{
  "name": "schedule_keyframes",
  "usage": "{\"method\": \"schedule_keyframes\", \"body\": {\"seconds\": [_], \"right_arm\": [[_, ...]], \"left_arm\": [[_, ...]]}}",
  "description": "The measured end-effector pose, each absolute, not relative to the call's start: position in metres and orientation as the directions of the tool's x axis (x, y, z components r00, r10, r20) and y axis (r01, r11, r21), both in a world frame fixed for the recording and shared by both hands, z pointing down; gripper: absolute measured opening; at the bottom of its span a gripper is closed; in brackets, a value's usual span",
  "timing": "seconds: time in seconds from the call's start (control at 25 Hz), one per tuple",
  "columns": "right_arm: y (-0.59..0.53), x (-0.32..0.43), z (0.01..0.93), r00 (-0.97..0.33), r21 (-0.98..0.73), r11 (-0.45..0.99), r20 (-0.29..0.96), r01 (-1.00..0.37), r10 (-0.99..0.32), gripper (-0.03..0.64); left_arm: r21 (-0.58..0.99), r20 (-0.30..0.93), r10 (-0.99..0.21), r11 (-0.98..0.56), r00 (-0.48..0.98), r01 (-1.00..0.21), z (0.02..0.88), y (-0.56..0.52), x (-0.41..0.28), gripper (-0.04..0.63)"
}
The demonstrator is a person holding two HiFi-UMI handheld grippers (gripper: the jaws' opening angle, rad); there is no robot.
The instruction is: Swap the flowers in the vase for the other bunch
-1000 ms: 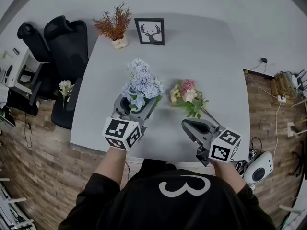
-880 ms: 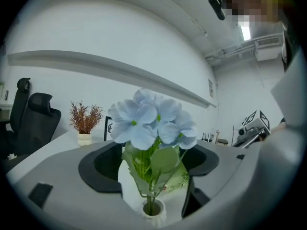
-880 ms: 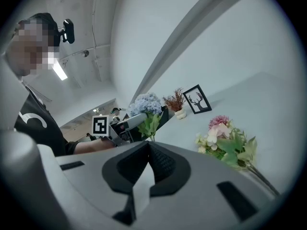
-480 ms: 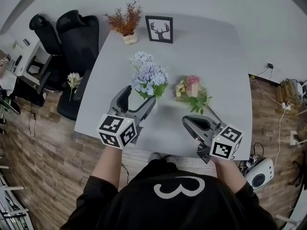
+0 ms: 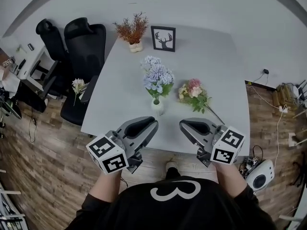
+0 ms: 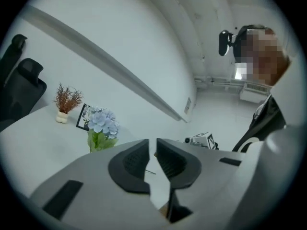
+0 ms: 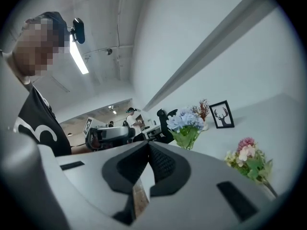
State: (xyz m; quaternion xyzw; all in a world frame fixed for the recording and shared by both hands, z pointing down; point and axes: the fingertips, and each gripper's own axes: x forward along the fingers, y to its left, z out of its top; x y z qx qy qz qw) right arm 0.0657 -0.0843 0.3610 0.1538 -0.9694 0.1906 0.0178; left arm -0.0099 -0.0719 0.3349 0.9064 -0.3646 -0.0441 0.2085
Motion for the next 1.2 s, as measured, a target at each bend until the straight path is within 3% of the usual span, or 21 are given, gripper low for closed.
{"method": "schedule_keyframes", "body": {"seconds": [0.04,0.08,0.36,1.2], "right_arm": [[-0.076,0.062,0.354,-0.953,-0.356,0.884,0.083,-0.303,-0.293,0.008],[-0.066,0.057,0.346,-0.954,-0.344,0.890,0.074,-0.299,-0.292,0.008],[0.006,0.026,0.314,-0.959,-0.249,0.926,0.080,-0.284,-0.273,0.008],[0.078,0.006,0.315,-0.928,-0.208,0.905,0.116,-0.371,-0.354,0.006]], "left_arm": [[0.413,0.071,-0.662,-0.662,0.746,-0.626,0.331,-0.060,-0.010,0.020],[0.404,0.077,-0.645,-0.677,0.761,-0.615,0.329,-0.048,-0.009,0.012],[0.291,0.202,-0.640,-0.684,0.742,-0.669,0.333,0.008,-0.027,0.011],[0.248,0.144,-0.606,-0.743,0.782,-0.621,0.316,0.077,-0.036,0.011]]}}
